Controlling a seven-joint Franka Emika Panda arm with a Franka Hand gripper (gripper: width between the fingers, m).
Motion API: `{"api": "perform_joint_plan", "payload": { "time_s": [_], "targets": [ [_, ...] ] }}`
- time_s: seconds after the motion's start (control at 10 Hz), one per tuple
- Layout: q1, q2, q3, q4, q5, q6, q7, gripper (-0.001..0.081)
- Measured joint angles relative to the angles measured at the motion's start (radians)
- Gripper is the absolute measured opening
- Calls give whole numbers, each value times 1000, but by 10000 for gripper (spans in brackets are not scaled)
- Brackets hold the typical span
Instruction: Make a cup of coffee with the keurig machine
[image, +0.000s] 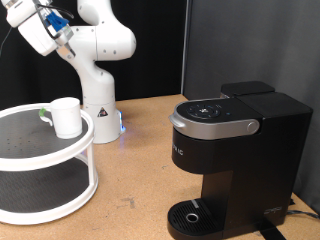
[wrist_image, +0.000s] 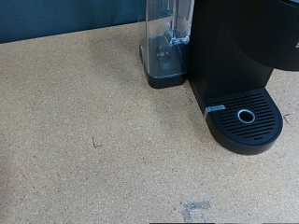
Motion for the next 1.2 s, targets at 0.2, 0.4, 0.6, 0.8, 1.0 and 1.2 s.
{"api": "perform_joint_plan", "payload": {
  "time_s": [0.2,0.4,0.6,0.8,1.0,1.2],
  "targets": [
    [-5,1,-28,3,-20,-51,-39,0],
    [-35,-13,-87,5,-59,-77,-96,0],
    [-79,-29,-145,7,-59,-57,-114,0],
    [-100,-33,-191,17,-71,-56,-131,0],
    [-101,-20,-206,0,-108,-21,-133,0],
    [-98,7,-218,-40,-112,56,-170,0]
  ]
}}
